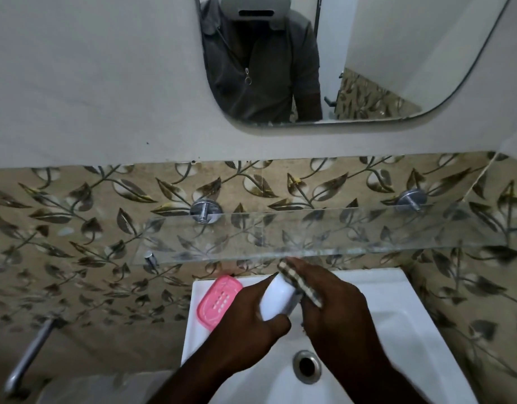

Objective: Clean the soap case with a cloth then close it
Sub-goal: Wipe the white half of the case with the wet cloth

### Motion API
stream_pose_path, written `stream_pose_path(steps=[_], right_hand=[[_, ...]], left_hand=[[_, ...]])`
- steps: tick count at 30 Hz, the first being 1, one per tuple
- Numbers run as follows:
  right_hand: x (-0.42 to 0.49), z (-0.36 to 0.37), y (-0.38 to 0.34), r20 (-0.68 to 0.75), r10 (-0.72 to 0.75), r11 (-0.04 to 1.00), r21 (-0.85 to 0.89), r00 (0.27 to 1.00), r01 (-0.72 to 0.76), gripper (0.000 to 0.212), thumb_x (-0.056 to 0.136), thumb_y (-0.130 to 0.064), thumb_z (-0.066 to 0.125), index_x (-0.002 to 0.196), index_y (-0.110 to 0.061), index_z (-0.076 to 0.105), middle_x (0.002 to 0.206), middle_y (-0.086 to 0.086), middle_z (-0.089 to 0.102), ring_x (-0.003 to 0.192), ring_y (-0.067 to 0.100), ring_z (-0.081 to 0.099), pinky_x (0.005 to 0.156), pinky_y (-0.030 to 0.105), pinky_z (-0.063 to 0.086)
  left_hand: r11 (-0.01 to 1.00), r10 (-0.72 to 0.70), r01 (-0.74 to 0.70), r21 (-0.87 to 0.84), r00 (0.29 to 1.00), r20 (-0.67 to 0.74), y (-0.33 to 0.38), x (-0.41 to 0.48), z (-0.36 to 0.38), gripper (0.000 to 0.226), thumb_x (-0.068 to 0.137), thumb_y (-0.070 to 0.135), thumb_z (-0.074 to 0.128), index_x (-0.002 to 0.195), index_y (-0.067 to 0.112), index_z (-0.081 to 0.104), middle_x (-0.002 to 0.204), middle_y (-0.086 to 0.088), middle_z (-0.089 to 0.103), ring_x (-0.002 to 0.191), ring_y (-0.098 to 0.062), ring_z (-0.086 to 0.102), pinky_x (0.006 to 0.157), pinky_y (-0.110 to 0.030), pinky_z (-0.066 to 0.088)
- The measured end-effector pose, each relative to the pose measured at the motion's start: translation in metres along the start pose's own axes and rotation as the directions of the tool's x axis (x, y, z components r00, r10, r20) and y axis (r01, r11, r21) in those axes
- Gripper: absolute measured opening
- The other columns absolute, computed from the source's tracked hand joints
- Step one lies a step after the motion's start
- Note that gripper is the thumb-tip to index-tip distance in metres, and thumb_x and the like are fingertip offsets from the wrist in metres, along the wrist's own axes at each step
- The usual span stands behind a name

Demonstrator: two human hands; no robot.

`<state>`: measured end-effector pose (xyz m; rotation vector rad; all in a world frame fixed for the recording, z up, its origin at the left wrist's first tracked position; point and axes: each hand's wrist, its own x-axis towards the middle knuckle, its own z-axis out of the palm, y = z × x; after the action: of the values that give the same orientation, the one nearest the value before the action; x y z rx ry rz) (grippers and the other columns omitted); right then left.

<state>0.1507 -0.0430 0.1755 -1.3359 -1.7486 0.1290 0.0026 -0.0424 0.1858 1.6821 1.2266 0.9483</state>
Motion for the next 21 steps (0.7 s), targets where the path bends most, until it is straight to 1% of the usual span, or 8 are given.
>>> stream_pose_path(steps=[2,6,8,10,14,16,19,21], right_hand=[[-0.002,0.004,-0.002,0.001,0.026,1.000,0.012,1.000,-0.026,0.052,0.073,-0.011,0.043,0.113,-0.026,0.071,0.112,-0.007,0.072,0.100,0.010,0.067,0.084,0.032,0.053],[-0.011,0.014,-0.025,0.123,-0.136,0.972,-0.174,0.983,0.157,0.049,0.074,-0.012,0.039,0.109,-0.019,0.074,0.114,0.006,0.072,0.103,0.029,0.069,0.076,0.039,0.060],[-0.006,0.009,-0.011,0.042,-0.070,0.995,-0.067,0.997,0.073,0.050,0.073,-0.011,0.042,0.111,-0.026,0.071,0.113,-0.002,0.072,0.103,0.020,0.069,0.084,0.029,0.056],[-0.005,0.003,0.005,-0.036,0.043,0.999,-0.014,0.998,-0.044,0.050,0.075,-0.010,0.047,0.114,-0.031,0.068,0.109,-0.008,0.073,0.096,0.014,0.070,0.081,0.027,0.055],[-0.018,0.011,-0.018,0.121,-0.025,0.979,-0.196,0.992,0.049,0.053,0.072,-0.011,0.040,0.113,-0.017,0.073,0.113,0.006,0.072,0.100,0.024,0.071,0.074,0.037,0.061],[-0.024,0.008,-0.018,0.173,-0.069,0.981,-0.166,0.983,0.098,0.054,0.070,-0.010,0.039,0.111,-0.021,0.073,0.113,0.003,0.072,0.102,0.022,0.070,0.078,0.030,0.059],[-0.022,-0.004,0.002,0.083,0.121,0.993,-0.008,0.989,-0.121,0.054,0.071,-0.006,0.048,0.112,-0.035,0.067,0.100,-0.008,0.075,0.094,0.007,0.066,0.081,0.006,0.044],[-0.029,0.000,-0.003,0.144,0.094,0.995,-0.034,0.985,-0.090,0.058,0.063,0.000,0.059,0.111,-0.030,0.069,0.102,-0.003,0.075,0.094,0.009,0.068,0.080,0.013,0.050]], left_hand=[[1.000,0.001,-0.001,-0.001,1.000,0.012,-0.003,0.001,0.001,0.046,0.077,-0.003,0.066,0.085,0.042,0.058,0.081,0.046,0.058,0.080,0.019,0.056,0.068,-0.004,0.042],[0.994,-0.075,0.077,-0.081,0.997,0.033,-0.010,0.002,0.003,0.045,0.080,-0.011,0.064,0.084,0.033,0.057,0.075,0.036,0.066,0.074,0.020,0.059,0.065,-0.004,0.043],[0.999,-0.041,0.041,-0.031,0.999,0.015,-0.009,0.001,0.002,0.047,0.077,-0.009,0.065,0.086,0.037,0.058,0.077,0.028,0.068,0.073,0.019,0.057,0.065,-0.004,0.043],[1.000,-0.001,0.001,0.004,1.000,0.028,-0.009,0.001,0.002,0.055,0.075,-0.007,0.064,0.092,0.046,0.058,0.089,0.031,0.067,0.081,0.014,0.059,0.070,-0.006,0.044],[0.999,-0.037,0.038,-0.008,0.996,0.078,-0.014,0.001,0.006,0.050,0.074,0.000,0.066,0.087,0.049,0.066,0.091,0.032,0.068,0.086,0.012,0.062,0.074,-0.009,0.046],[0.998,-0.042,0.046,-0.041,0.996,0.077,-0.017,-0.003,0.007,0.037,0.071,0.004,0.066,0.087,0.038,0.068,0.087,0.028,0.069,0.079,0.012,0.062,0.071,-0.013,0.046],[1.000,-0.011,0.011,0.001,0.992,0.129,-0.018,-0.008,0.010,0.051,0.068,0.002,0.059,0.095,0.045,0.064,0.083,0.029,0.066,0.071,0.010,0.059,0.063,-0.013,0.044],[0.999,-0.032,0.031,0.009,0.988,0.152,-0.023,-0.011,0.013,0.050,0.070,-0.002,0.060,0.096,0.041,0.065,0.087,0.026,0.069,0.077,0.007,0.063,0.067,-0.017,0.047]])
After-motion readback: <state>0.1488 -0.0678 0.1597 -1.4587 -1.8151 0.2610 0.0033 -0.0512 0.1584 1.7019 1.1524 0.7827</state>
